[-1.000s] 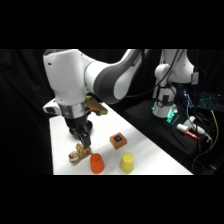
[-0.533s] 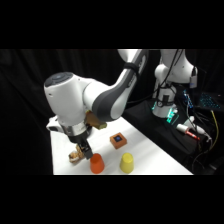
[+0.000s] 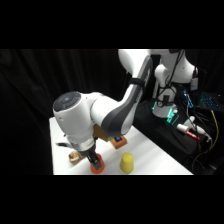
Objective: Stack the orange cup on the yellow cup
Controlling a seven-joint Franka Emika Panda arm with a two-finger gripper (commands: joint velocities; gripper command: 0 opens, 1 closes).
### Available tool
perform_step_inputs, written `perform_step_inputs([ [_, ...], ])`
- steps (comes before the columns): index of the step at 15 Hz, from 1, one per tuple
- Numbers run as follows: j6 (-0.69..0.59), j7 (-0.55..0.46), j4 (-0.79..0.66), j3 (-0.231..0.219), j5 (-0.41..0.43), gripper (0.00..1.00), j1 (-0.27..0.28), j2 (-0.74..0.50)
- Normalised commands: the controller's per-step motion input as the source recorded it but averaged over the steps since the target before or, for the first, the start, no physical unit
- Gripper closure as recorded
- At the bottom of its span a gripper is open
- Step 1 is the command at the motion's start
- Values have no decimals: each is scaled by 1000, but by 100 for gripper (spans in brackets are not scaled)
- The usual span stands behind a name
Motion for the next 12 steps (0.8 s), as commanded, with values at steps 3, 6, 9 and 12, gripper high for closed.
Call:
perform_step_inputs([
  [3,130,49,-29,7,19,0,-31,71],
  [6,147,8,-46,11,39,0,-56,59],
  [9,148,19,-74,4,19,35,-18,-9],
  [12,124,43,-97,-24,-32,46,28,-73],
])
